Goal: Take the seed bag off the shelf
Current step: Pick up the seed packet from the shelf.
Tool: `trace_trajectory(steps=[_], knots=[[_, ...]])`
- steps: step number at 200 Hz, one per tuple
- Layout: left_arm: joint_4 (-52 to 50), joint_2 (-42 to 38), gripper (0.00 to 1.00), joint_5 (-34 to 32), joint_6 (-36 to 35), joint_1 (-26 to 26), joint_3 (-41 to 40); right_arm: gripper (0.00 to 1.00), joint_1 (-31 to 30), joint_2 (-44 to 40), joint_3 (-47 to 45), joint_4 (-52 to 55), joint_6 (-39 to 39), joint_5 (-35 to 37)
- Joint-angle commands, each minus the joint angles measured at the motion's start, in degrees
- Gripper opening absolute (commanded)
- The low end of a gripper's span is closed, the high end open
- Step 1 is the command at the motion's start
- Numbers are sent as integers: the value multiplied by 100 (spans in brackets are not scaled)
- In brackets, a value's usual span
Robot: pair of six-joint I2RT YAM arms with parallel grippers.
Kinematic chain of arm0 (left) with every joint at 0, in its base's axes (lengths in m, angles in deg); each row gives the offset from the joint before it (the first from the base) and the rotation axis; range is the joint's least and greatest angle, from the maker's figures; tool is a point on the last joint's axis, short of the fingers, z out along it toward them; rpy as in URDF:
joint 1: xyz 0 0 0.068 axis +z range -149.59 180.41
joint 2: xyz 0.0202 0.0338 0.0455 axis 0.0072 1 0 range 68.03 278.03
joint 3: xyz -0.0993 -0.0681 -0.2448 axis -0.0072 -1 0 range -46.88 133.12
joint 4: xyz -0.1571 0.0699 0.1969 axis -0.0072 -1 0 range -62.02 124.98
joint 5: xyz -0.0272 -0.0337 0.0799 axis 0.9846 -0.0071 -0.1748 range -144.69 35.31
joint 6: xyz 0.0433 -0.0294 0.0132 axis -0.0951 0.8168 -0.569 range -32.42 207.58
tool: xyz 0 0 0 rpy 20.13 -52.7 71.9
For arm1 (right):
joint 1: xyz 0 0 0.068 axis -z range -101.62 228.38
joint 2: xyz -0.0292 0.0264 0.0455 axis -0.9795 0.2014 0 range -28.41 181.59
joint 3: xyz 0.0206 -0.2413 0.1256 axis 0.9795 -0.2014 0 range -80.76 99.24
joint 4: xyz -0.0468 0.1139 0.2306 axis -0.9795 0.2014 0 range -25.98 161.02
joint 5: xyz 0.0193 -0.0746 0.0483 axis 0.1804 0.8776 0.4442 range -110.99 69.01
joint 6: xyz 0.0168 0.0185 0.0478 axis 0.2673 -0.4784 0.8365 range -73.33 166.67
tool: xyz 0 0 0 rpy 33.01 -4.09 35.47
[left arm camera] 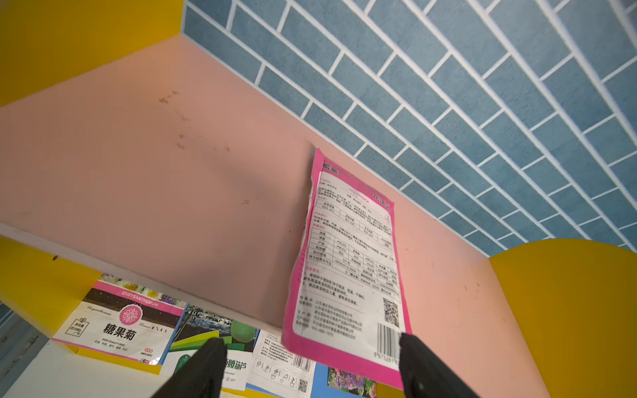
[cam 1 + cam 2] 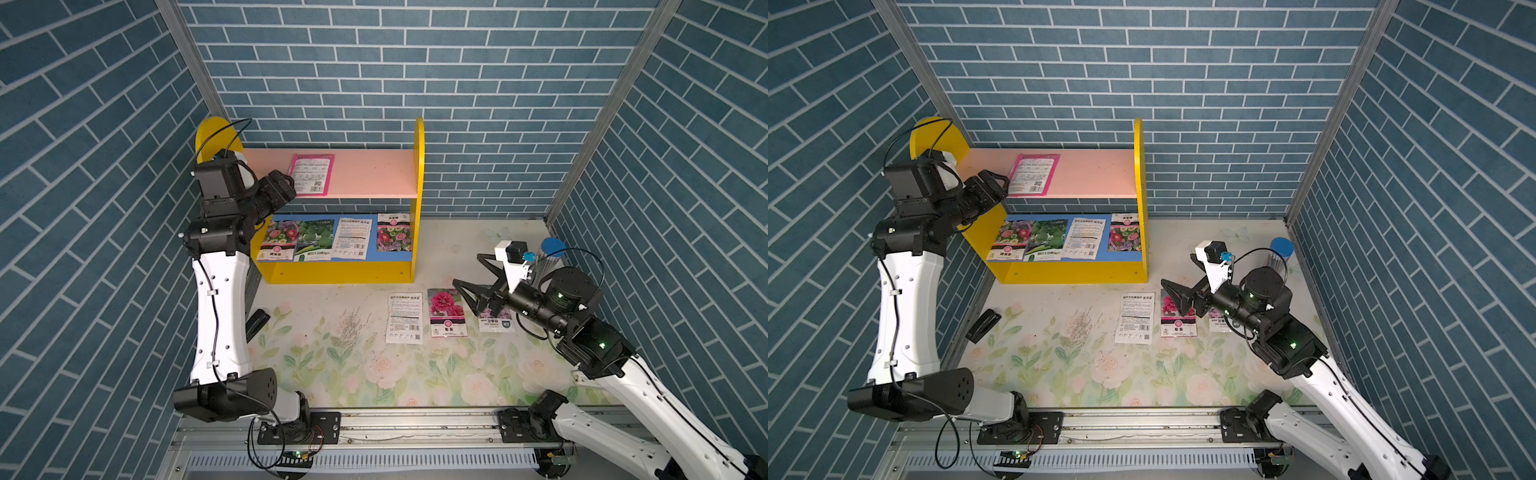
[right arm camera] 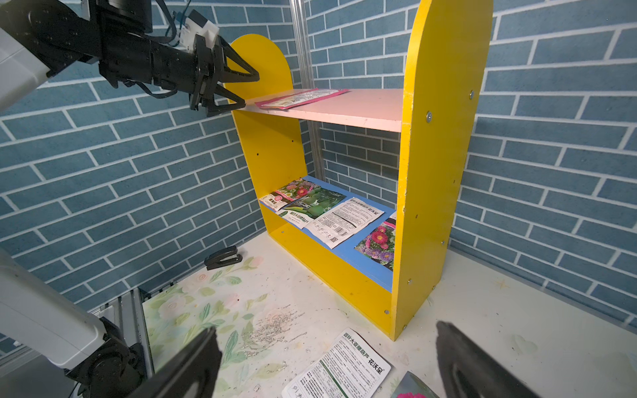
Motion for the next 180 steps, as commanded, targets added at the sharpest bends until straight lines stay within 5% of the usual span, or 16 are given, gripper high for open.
trace_trajectory(steps=[1,103,180], knots=[[144,55,79,194,-27,39,-23,99,-11,16,0,-171,104,31],[262,245,62,283,-27,39,-40,99,-12,78,-72,-227,121,40],[452,438,33,573,120,38,37,99,-14,34,-120,-207,139,75]])
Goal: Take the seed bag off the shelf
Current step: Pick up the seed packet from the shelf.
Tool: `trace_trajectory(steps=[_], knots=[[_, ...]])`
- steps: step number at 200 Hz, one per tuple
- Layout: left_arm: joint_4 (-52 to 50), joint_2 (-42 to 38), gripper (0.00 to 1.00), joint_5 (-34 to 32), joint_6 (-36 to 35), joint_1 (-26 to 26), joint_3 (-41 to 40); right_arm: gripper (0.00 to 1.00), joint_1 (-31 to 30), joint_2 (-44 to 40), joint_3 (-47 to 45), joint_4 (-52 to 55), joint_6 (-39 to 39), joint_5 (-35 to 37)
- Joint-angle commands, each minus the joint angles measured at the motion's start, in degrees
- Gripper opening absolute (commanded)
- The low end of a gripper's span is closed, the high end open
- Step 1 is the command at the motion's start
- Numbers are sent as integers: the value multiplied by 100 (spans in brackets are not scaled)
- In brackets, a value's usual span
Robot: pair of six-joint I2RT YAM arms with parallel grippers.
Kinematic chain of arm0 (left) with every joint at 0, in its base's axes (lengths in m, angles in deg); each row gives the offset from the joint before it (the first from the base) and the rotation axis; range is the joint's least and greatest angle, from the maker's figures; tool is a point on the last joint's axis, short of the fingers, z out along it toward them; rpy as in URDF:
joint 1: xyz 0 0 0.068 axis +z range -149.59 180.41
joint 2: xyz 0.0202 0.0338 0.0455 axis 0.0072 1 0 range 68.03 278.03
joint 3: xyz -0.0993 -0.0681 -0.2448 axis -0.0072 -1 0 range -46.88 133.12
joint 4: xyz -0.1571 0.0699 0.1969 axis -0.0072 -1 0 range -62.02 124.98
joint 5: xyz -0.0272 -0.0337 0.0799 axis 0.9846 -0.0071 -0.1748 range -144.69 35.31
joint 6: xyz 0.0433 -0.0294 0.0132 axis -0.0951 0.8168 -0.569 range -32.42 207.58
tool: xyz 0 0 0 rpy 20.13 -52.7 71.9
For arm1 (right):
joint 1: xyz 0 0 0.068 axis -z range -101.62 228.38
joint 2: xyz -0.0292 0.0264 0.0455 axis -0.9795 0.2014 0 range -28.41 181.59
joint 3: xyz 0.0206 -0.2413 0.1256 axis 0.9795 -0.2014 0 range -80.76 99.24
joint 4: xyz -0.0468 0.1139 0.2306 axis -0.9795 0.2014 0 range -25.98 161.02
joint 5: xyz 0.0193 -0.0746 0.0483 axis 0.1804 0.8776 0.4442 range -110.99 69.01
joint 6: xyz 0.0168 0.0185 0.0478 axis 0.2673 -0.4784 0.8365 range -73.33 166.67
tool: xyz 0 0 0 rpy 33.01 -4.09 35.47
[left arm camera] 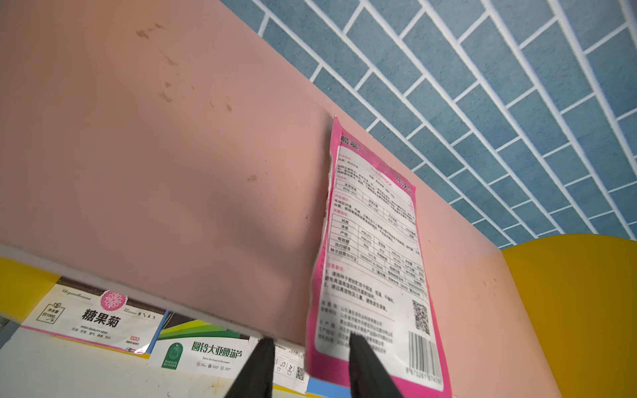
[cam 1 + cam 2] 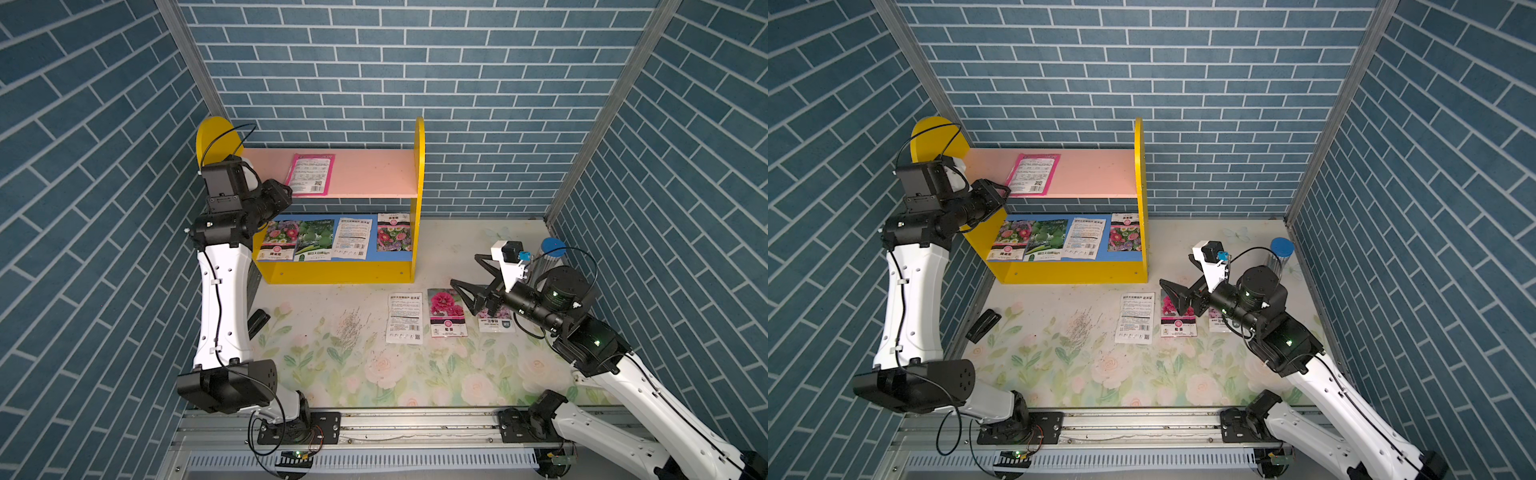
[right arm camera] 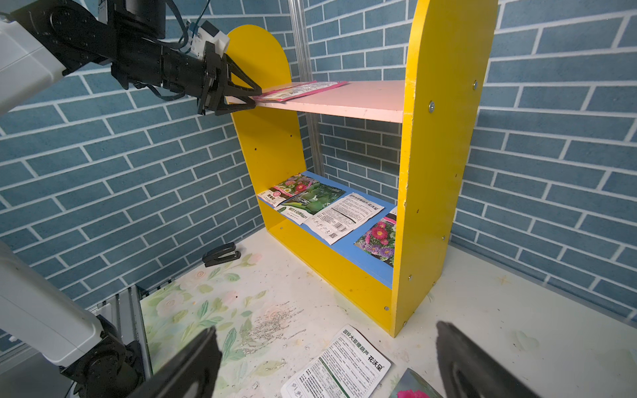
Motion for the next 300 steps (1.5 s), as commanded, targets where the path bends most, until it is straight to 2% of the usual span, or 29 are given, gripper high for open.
trace_trajectory(steps=[1,83,111,150,172,192,253,300], knots=[[506,177,33,247,-22,-16,95,99,-15,-60,-48,-145,137,62],[1038,-17,9,533,116,-16,0,99,-21,-84,-140,-201,196,44],[1431,-168,0,917,197,-17,-316,99,-11,-95,-183,-265,240,3],[2525,-623,0,1814,405,-25,-1107,99,-12,-1,-280,-775,561,-417],[3329,-1015,0,2322,666,-29,-1629,98,-6,114,-441,-1570,1058,-941],[3964,-1465,0,2528,855,-63,-2054,96,-16,280,-593,-2488,1643,-1303],[5093,-2865,0,2741,1361,-429,-3110,95,-17,1197,-752,-5252,3398,-1971],[5522,-3781,0,2579,1543,-1141,-3896,94,-16,1976,-522,-6963,4588,-2327]])
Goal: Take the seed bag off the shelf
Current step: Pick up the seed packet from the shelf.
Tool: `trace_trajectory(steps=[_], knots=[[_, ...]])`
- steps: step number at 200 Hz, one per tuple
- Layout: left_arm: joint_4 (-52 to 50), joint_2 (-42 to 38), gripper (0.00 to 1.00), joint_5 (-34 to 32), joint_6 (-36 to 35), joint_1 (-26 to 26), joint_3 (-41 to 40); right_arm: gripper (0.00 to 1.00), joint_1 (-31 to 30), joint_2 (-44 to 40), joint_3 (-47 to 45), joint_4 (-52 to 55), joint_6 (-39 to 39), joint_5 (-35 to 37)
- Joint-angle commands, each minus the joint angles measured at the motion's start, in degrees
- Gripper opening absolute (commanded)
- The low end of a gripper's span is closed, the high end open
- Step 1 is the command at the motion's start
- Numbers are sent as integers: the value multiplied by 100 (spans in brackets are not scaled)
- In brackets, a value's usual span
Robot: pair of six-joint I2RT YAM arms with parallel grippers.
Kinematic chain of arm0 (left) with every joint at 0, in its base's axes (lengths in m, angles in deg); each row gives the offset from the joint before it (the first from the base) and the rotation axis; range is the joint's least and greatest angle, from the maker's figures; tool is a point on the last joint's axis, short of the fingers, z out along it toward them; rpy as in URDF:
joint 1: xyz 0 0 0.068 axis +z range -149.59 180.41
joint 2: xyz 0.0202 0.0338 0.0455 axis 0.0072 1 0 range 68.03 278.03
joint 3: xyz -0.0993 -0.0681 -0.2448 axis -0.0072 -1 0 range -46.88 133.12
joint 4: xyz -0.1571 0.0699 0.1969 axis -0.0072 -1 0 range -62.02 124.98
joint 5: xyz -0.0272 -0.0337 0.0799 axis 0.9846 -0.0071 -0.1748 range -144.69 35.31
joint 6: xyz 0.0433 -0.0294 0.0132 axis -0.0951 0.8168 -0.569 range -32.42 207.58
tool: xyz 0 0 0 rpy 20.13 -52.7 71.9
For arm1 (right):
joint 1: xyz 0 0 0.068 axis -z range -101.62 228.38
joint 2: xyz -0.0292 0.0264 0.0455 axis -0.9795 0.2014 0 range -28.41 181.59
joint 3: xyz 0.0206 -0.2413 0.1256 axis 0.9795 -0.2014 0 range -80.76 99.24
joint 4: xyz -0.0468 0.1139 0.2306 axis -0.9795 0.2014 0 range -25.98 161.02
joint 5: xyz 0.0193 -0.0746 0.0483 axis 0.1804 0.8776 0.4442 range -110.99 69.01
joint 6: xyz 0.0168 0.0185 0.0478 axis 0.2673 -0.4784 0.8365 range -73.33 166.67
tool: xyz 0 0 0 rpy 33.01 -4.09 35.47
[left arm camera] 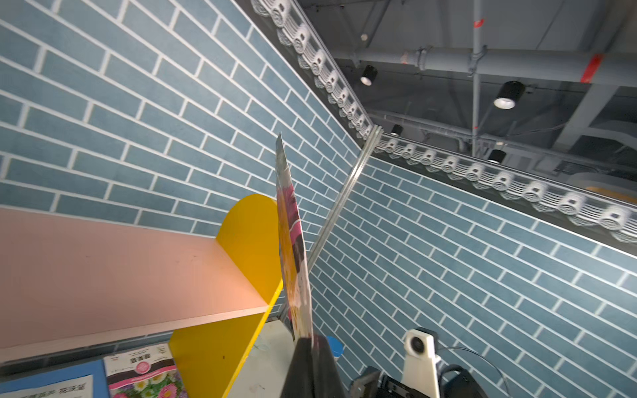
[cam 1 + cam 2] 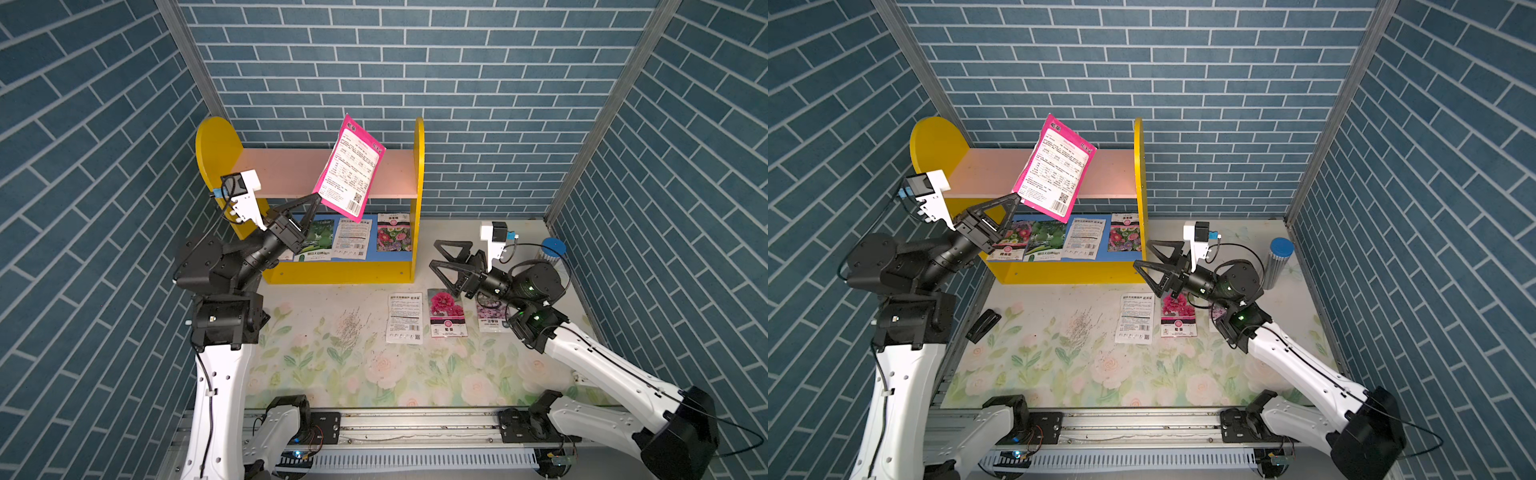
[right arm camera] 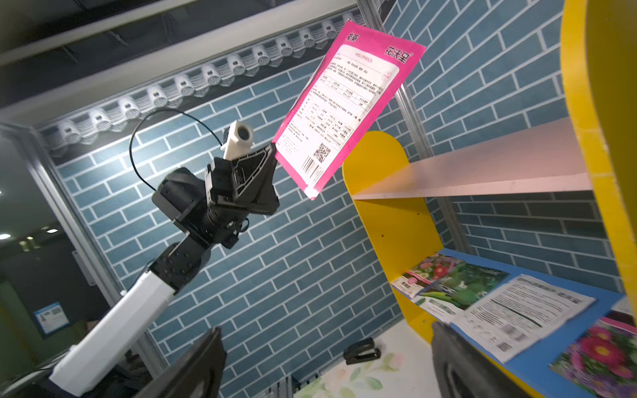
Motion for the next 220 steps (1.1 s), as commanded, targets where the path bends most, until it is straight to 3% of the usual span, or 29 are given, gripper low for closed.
trace_trajectory(steps=[1,52,131,153,220], knots=[[572,-360,0,-11,194,-319,-395,95,-16,257,213,-1524,1002,-361],[1243,-1083,0,-154,477,-937,-1262,94,-24,997,629,-2609,1967,-524],[1688,-1339,0,-447,521,-1949,-1888,90,-226,1698,1370,-2645,2121,-634],[1554,-1320,0,-609,342,-2143,-1927,76,-287,1788,1507,-2632,2121,-699],[1090,-1192,0,-800,-48,-2305,-1807,2,-324,1766,1482,-2611,2085,-743]])
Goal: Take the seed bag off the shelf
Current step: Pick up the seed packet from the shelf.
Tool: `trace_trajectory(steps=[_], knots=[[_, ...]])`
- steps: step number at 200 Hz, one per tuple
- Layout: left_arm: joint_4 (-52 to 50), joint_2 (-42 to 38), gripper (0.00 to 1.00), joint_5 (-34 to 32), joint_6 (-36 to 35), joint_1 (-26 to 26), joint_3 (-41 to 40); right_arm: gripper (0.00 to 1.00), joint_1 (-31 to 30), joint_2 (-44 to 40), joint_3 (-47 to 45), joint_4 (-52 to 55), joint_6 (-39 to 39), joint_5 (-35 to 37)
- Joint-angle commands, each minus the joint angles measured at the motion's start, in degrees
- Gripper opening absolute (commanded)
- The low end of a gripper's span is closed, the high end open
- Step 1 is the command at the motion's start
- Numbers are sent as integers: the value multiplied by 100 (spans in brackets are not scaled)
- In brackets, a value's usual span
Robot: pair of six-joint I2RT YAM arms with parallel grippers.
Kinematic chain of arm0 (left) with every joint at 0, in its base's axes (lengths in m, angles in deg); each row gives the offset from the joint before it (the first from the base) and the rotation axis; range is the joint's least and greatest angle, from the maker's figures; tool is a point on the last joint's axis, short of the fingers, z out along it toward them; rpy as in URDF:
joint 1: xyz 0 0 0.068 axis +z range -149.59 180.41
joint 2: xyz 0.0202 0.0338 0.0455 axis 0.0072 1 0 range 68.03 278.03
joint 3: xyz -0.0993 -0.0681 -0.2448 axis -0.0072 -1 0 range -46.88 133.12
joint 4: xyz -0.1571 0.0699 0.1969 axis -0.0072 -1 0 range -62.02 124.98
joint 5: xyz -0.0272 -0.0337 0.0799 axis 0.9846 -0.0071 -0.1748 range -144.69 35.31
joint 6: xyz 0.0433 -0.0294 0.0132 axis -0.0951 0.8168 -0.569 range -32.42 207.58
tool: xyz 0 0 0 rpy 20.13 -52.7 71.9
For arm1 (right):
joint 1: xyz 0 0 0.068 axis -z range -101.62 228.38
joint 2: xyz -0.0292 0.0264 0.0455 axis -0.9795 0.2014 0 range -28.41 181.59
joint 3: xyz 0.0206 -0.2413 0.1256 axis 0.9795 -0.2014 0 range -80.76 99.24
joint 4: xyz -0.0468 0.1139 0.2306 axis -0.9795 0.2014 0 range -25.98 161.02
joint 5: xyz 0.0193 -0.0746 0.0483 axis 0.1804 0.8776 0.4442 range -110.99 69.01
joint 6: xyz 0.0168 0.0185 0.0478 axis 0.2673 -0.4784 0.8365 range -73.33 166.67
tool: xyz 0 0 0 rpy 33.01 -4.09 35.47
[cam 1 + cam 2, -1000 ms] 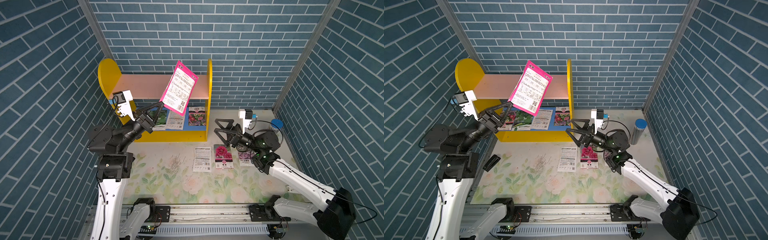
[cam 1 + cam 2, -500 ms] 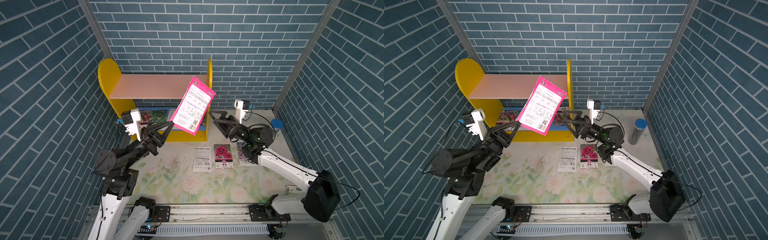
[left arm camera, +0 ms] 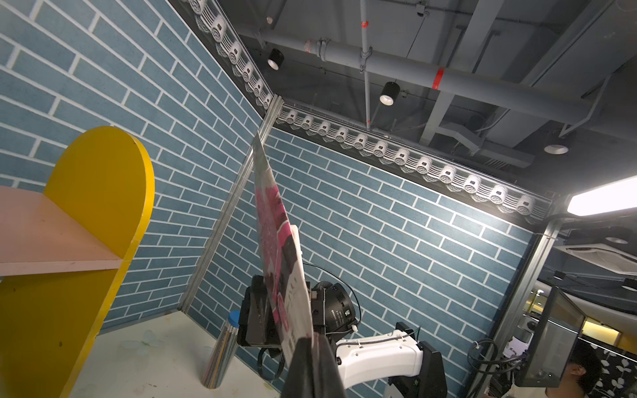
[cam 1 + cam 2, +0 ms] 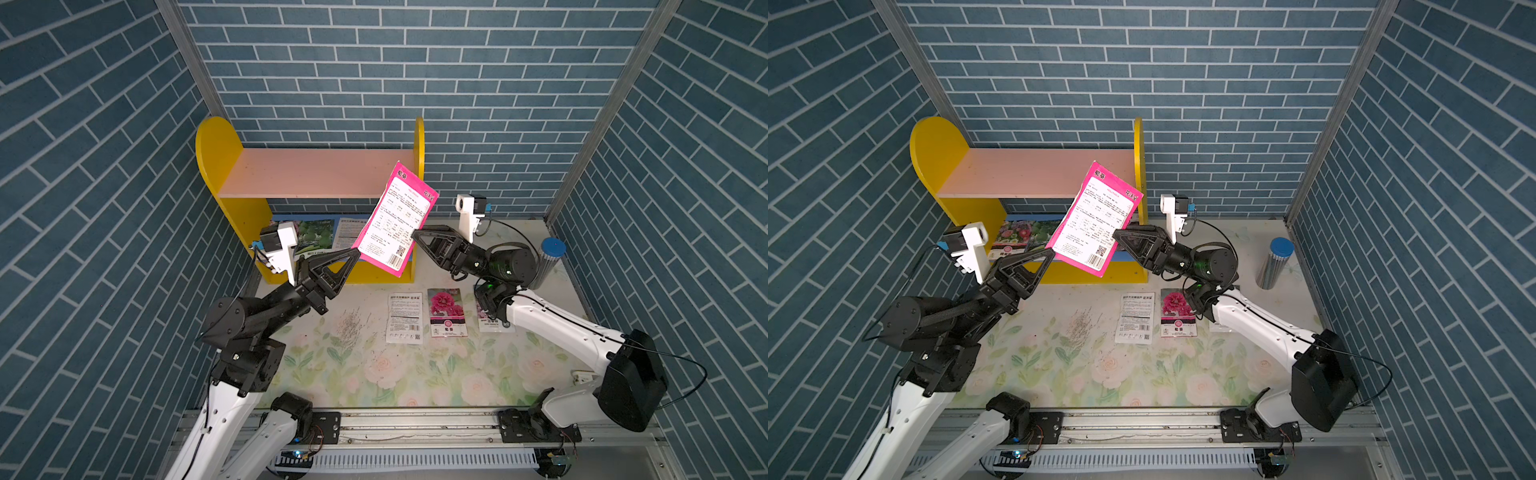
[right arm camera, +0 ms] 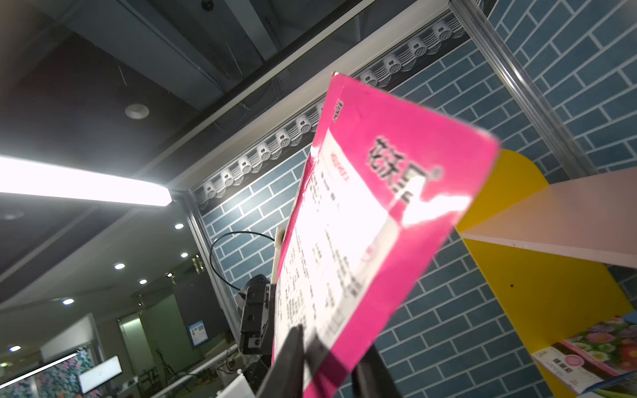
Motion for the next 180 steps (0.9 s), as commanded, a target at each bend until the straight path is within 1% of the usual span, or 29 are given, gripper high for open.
trace_trajectory(steps=[1,3,11,37,57,75,83,95,100,129,166,180], knots=[[-232,34,0,-100,-306,-58,109,1,-24,-39,119,-220,26,-114],[-272,41,0,-112,-331,-59,114,0,-24,-43,120,-218,31,-118],[-475,73,0,-138,-464,-71,170,0,-23,-48,107,-210,32,-127],[-1681,202,25,-579,-1148,-78,533,0,-31,-208,-23,7,-150,-92],[-2488,257,52,-984,-1669,-78,827,0,-18,-481,-205,453,-493,-58],[-3115,309,79,-1337,-2025,-78,1084,0,-15,-782,-364,986,-841,-18],[-3297,320,88,-1448,-2145,-76,1171,0,-22,-922,-427,1277,-993,2],[-3511,329,98,-1540,-2303,-71,1269,0,-7,-1145,-536,1701,-1248,37],[-3589,326,100,-1565,-2384,-72,1311,0,-14,-1233,-576,1885,-1338,55],[-4196,408,100,-1819,-2906,-74,1571,0,-13,-1663,-762,3028,-1883,118],[-4856,426,100,-1661,-3544,-69,1702,0,-14,-1915,-985,4752,-2594,202],[-5232,442,100,-1661,-3798,-68,1728,0,-10,-1904,-1208,5091,-2679,224]])
